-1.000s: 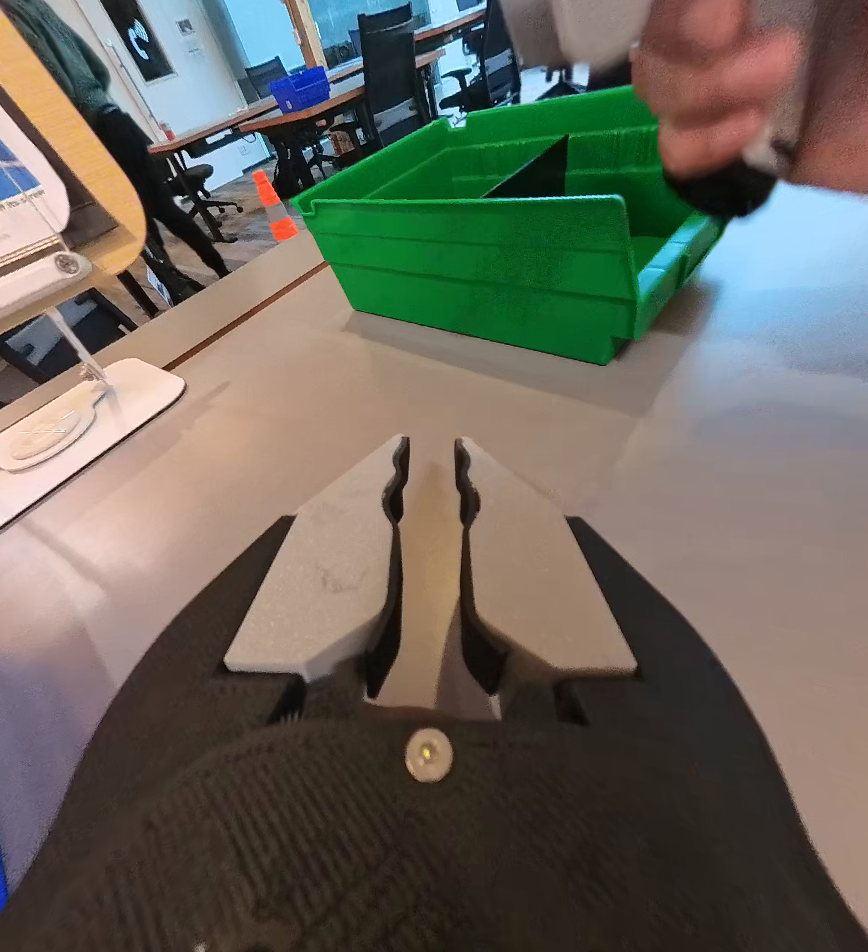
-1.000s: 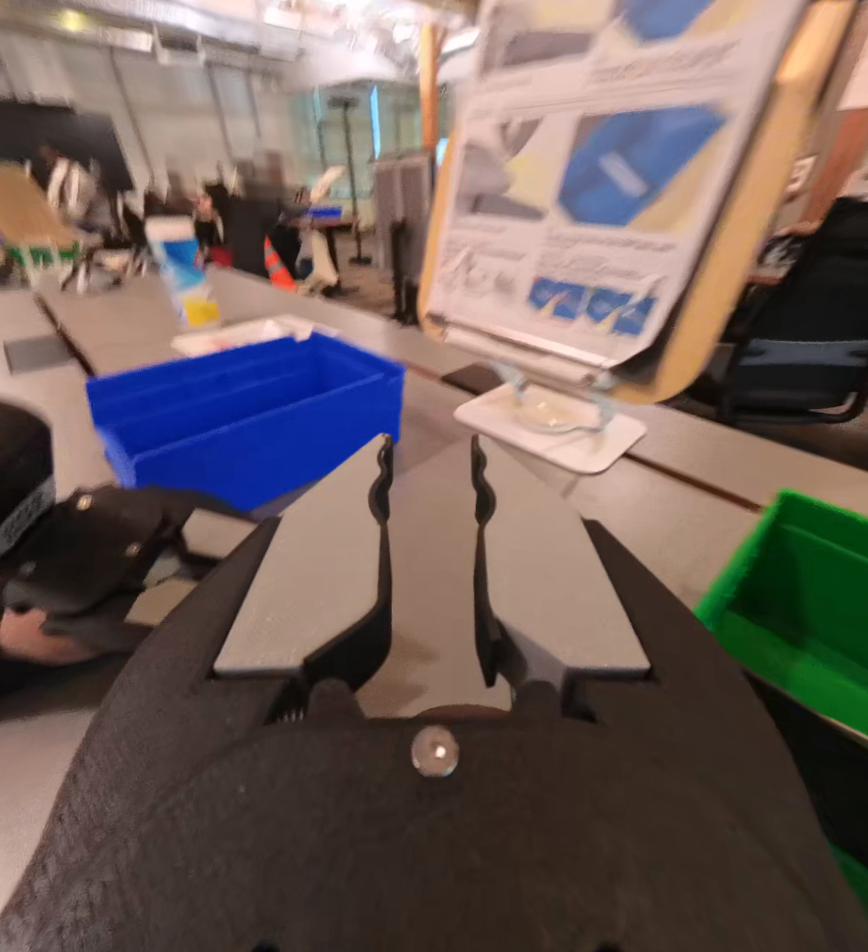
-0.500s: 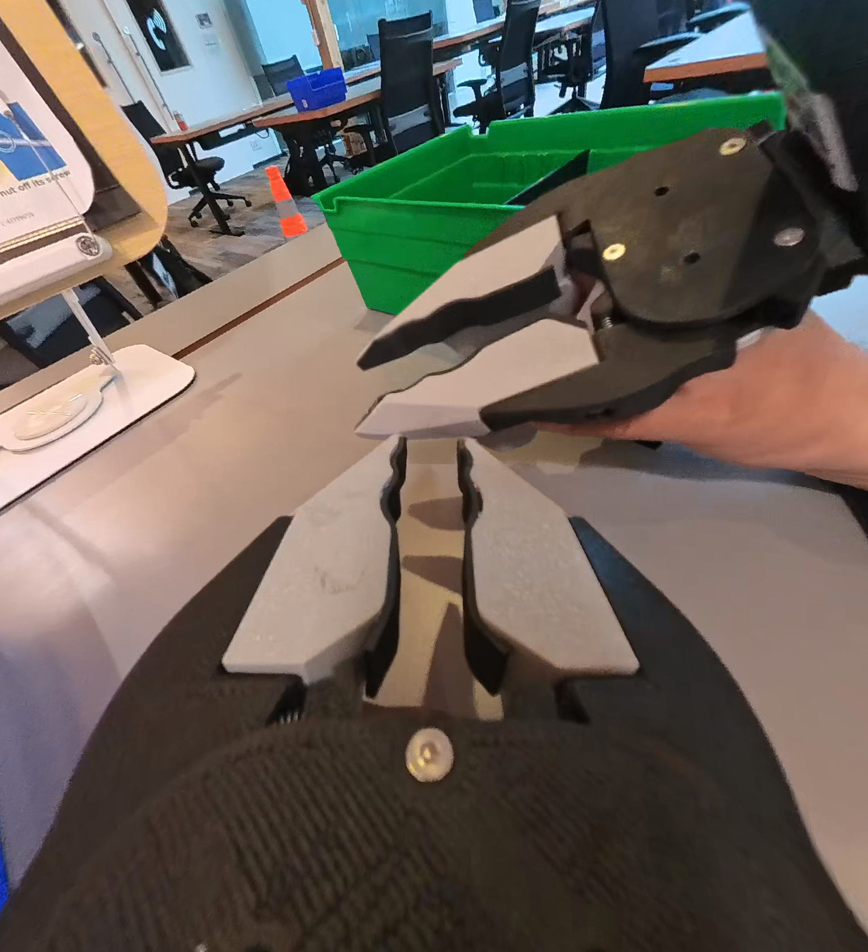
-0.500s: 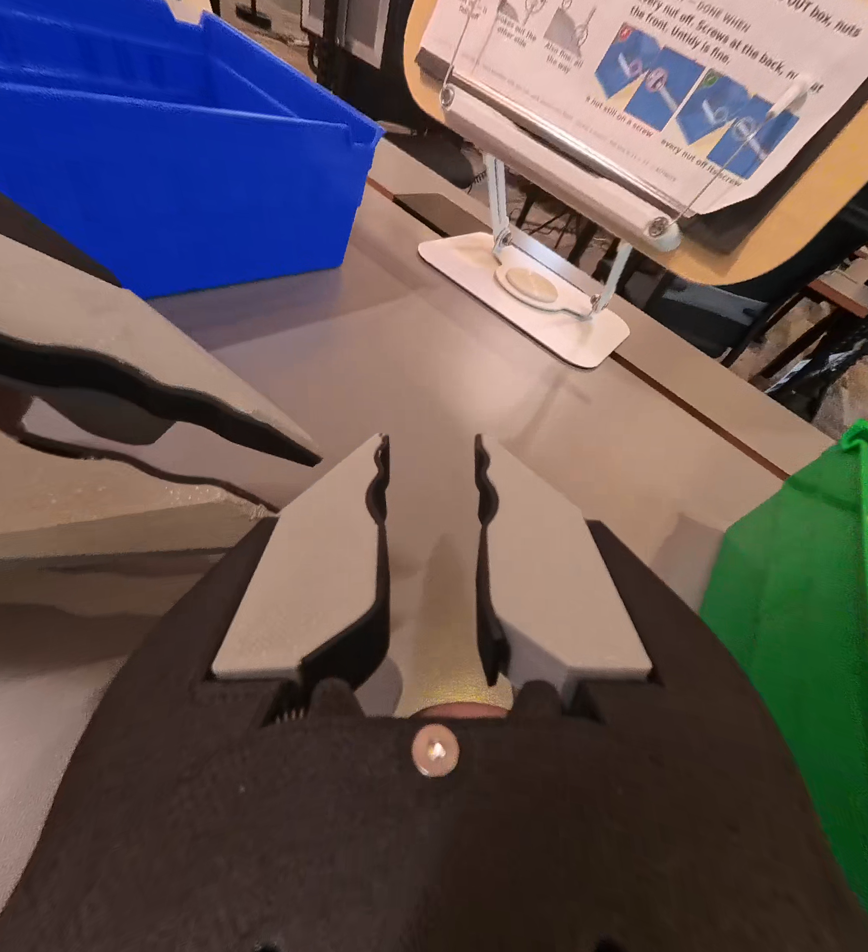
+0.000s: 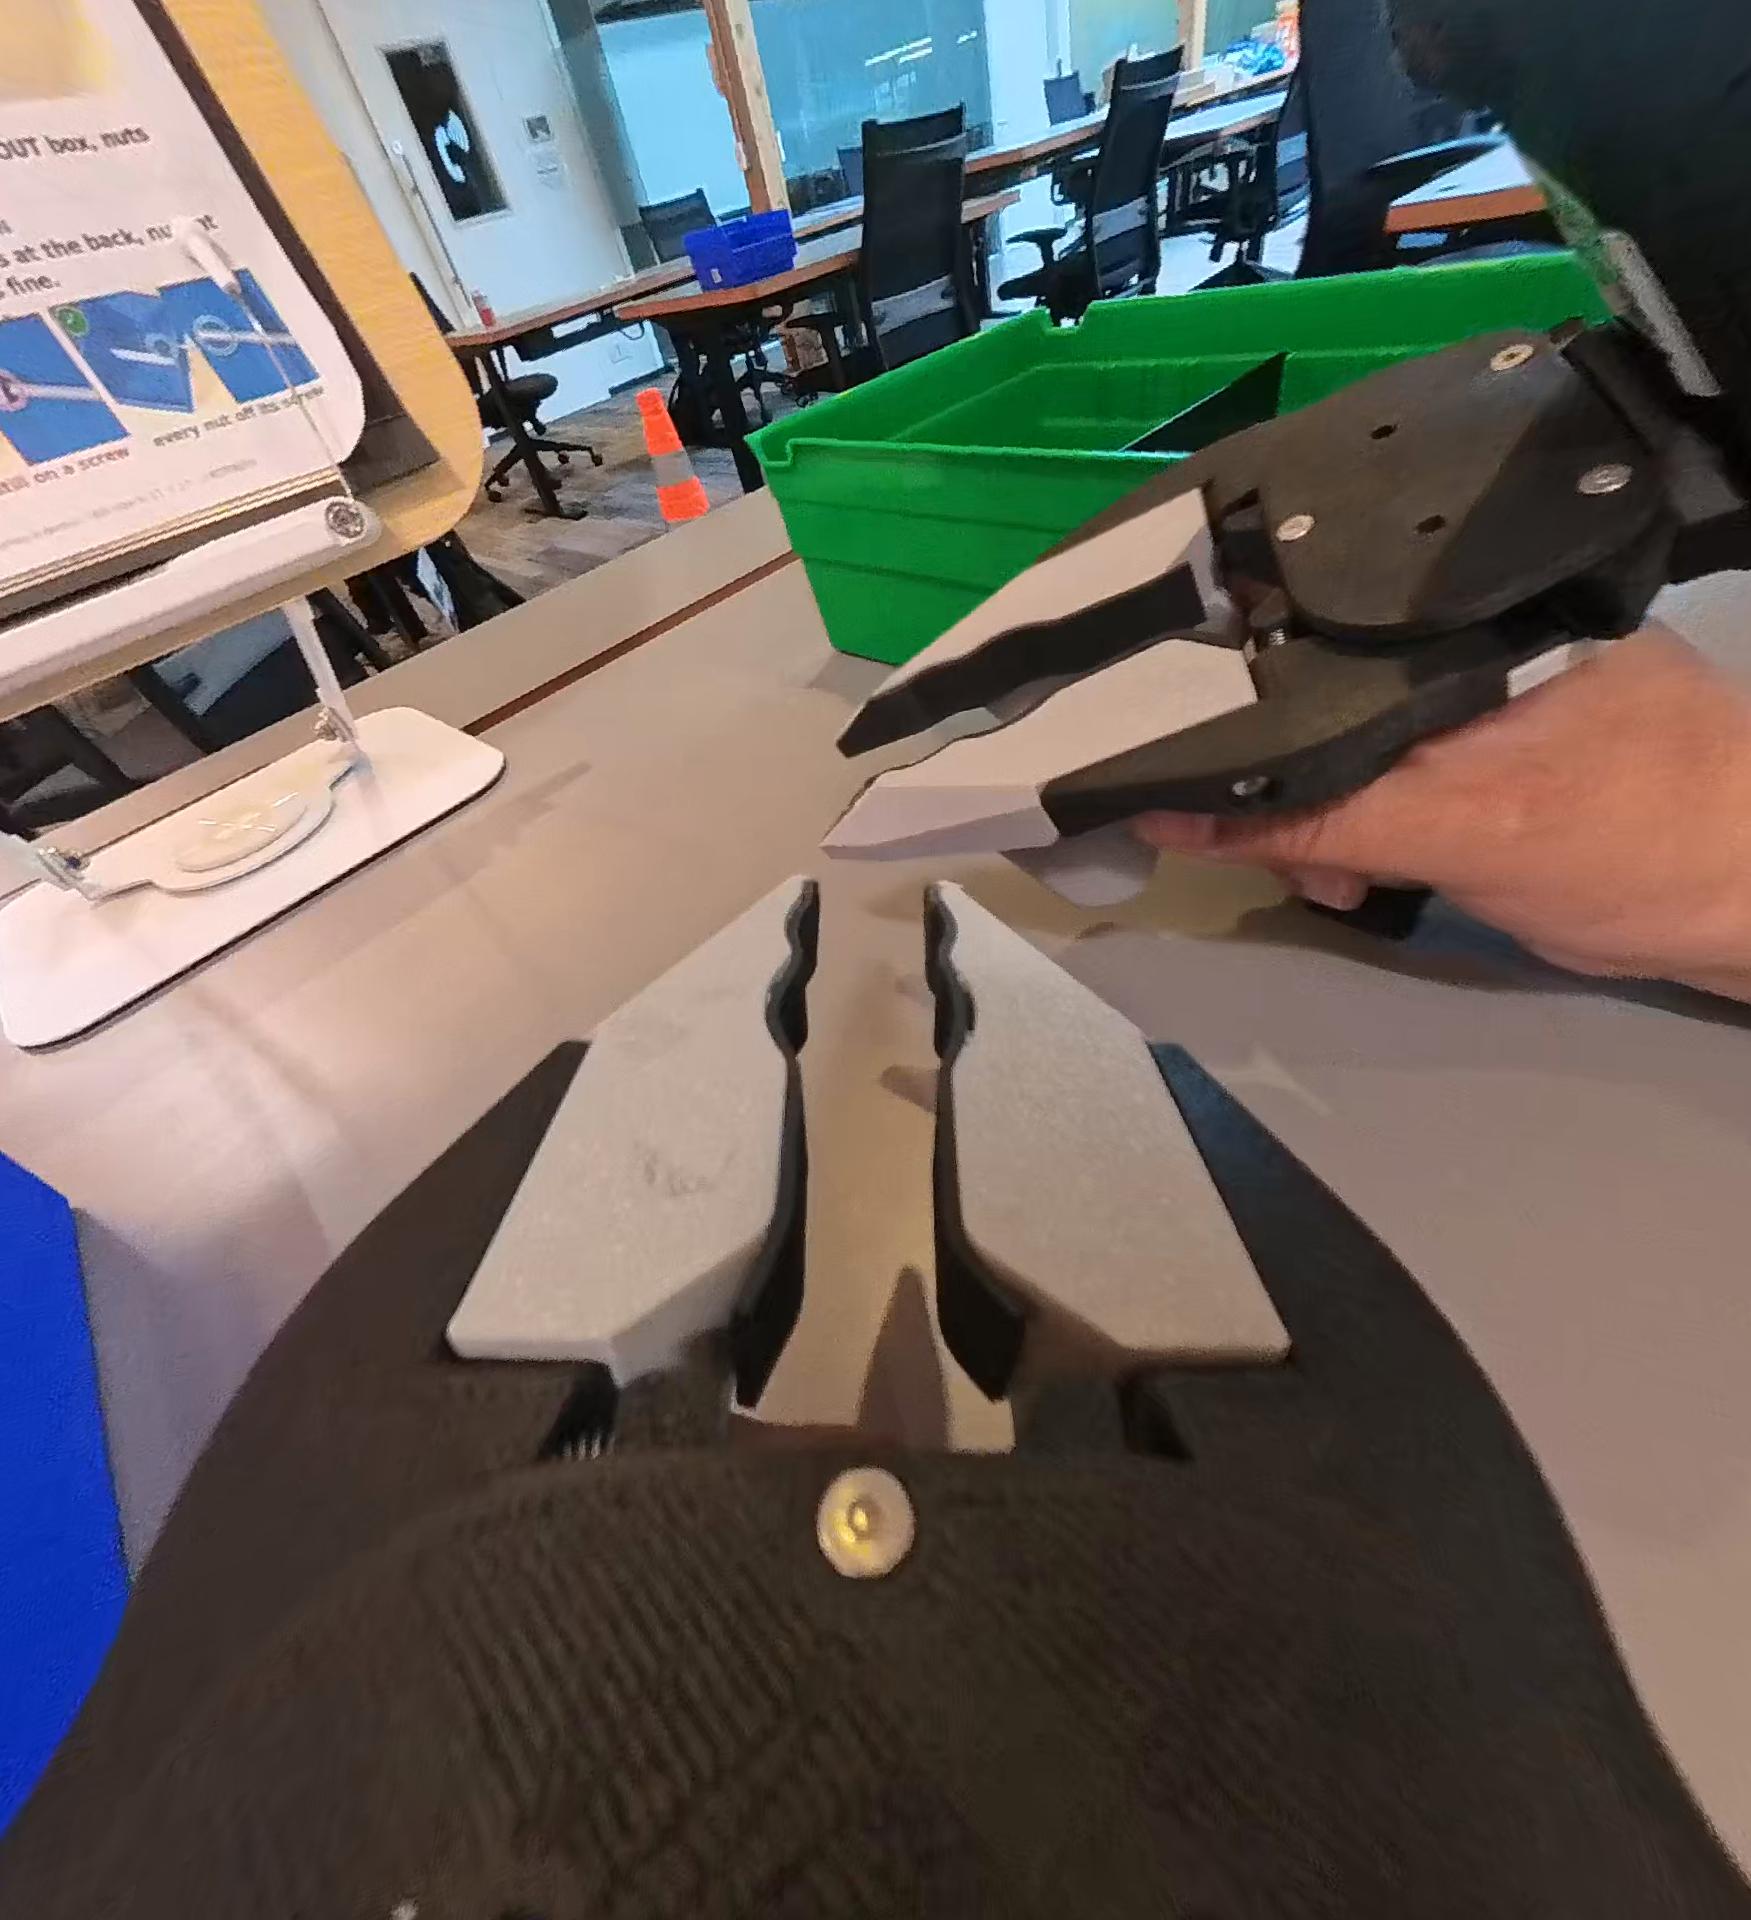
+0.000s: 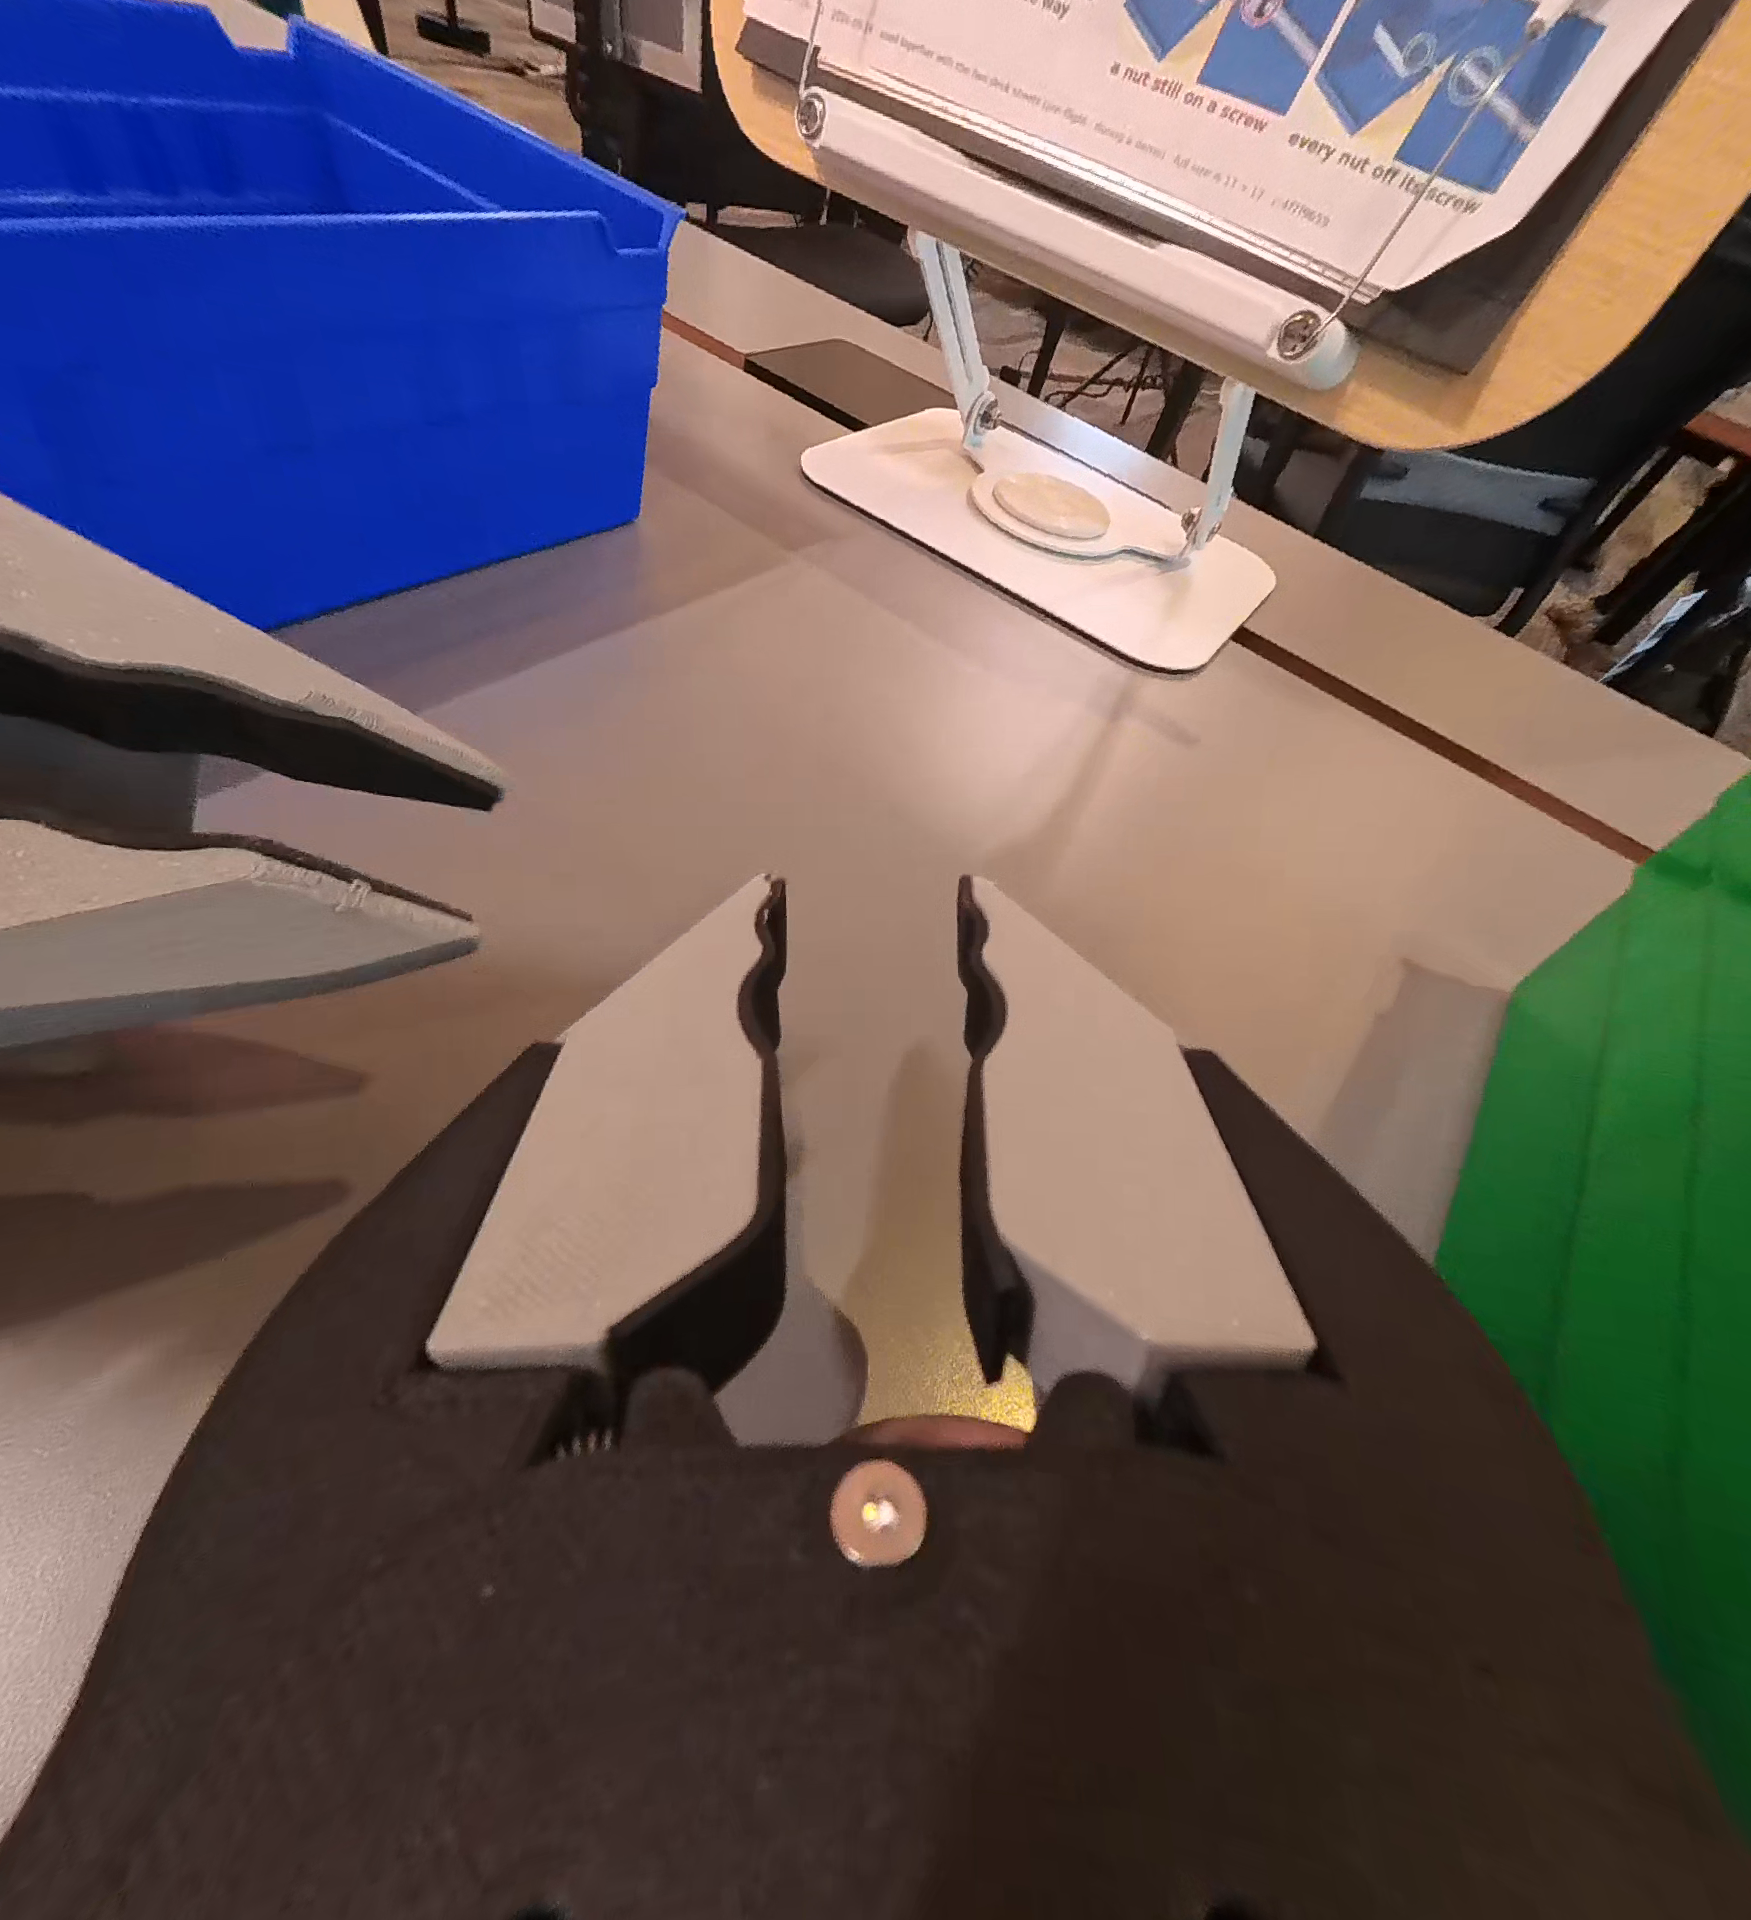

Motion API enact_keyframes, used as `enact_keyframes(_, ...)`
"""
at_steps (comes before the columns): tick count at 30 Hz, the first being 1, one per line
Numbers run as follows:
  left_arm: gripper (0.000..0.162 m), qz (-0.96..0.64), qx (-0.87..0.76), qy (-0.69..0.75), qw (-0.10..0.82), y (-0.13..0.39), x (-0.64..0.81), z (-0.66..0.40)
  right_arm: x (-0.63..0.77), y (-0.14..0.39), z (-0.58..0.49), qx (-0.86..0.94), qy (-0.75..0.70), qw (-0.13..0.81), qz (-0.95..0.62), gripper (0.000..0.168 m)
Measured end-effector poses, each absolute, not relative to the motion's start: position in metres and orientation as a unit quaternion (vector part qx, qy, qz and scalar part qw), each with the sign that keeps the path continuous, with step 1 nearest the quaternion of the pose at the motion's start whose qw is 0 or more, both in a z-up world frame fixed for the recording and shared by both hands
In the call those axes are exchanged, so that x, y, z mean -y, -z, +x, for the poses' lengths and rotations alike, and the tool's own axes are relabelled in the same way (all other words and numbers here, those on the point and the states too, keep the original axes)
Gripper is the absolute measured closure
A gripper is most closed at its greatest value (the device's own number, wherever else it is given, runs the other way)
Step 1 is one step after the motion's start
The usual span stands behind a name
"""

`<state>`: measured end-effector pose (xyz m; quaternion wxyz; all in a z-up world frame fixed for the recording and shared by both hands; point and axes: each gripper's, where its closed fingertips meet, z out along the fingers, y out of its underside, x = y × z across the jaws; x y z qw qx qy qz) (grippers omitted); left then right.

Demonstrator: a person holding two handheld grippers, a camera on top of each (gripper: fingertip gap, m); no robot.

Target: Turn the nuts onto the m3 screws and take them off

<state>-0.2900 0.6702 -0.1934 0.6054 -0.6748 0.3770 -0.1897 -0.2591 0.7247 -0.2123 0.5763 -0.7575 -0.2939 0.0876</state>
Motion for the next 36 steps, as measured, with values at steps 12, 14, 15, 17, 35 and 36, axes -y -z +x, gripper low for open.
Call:
enact_keyframes(12,0.143,-0.694,-0.349,0.245,0.58,0.192,-0.655,-0.289,-0.72,0.216,-0.264,0.312,-0.088,0.57,-0.755,0.137)
enact_keyframes(14,0.142,-0.696,-0.342,0.276,0.567,0.183,-0.639,-0.296,-0.716,0.215,-0.262,0.315,-0.086,0.571,-0.753,0.137)
enact_keyframes(15,0.142,-0.698,-0.343,0.287,0.56,0.177,-0.631,-0.302,-0.714,0.215,-0.261,0.317,-0.082,0.572,-0.752,0.137)
enact_keyframes(17,0.142,-0.704,-0.332,0.31,0.546,0.156,-0.618,-0.323,-0.713,0.215,-0.26,0.318,-0.077,0.574,-0.751,0.138)
enact_keyframes(35,0.137,-0.941,-0.208,0.056,0.259,0.236,-0.697,-0.604,-0.71,0.212,-0.263,0.326,-0.077,0.579,-0.744,0.138)
enact_keyframes(36,0.138,-0.946,-0.21,0.043,0.244,0.243,-0.697,-0.609,-0.71,0.213,-0.264,0.327,-0.078,0.578,-0.744,0.138)
